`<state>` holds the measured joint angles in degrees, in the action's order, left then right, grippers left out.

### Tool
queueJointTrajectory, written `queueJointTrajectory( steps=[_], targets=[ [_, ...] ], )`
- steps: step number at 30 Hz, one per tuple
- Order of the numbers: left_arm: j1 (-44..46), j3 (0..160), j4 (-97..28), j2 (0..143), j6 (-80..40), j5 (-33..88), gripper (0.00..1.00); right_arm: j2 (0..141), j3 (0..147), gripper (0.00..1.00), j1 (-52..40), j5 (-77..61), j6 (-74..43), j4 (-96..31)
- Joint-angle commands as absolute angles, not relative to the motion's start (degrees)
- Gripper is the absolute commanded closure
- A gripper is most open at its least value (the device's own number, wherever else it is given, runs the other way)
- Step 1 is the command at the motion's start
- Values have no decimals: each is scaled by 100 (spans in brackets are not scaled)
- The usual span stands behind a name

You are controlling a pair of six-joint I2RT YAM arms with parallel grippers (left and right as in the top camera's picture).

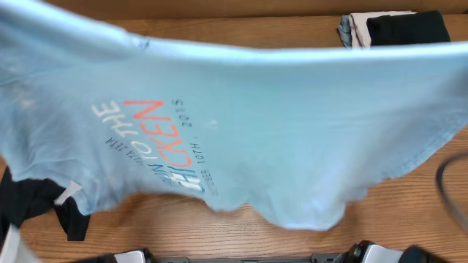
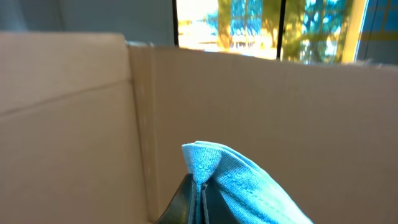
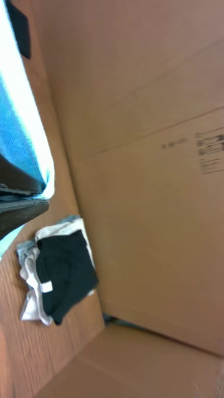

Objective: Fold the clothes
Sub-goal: 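Lift the T-shirt high with both grippers holding its hem corners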

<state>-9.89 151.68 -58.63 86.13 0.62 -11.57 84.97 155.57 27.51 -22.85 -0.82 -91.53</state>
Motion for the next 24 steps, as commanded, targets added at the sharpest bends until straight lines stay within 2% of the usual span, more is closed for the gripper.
queueJointTrajectory(
  steps=[1,7,9,17,24],
  targets=[
    [-1055,15198,-5686,9161,174,-926,96,9190,15526,96,2606,-2368,45,-8973],
    [-1063,15198,-4995,10101,172,-829,96,10254,15524,96,1973,-2198,40,-8044],
    [-1098,15200,-4560,10431,128,-825,96,10632,15524,96,1717,-1922,30,-7365],
    [-1131,15222,-2825,10731,19,-827,96,11050,15526,96,1470,-1750,-353,-5529],
    [-1140,15476,-2665,10700,158,-742,96,11098,15445,96,1470,-1918,-307,-5157]
  ],
)
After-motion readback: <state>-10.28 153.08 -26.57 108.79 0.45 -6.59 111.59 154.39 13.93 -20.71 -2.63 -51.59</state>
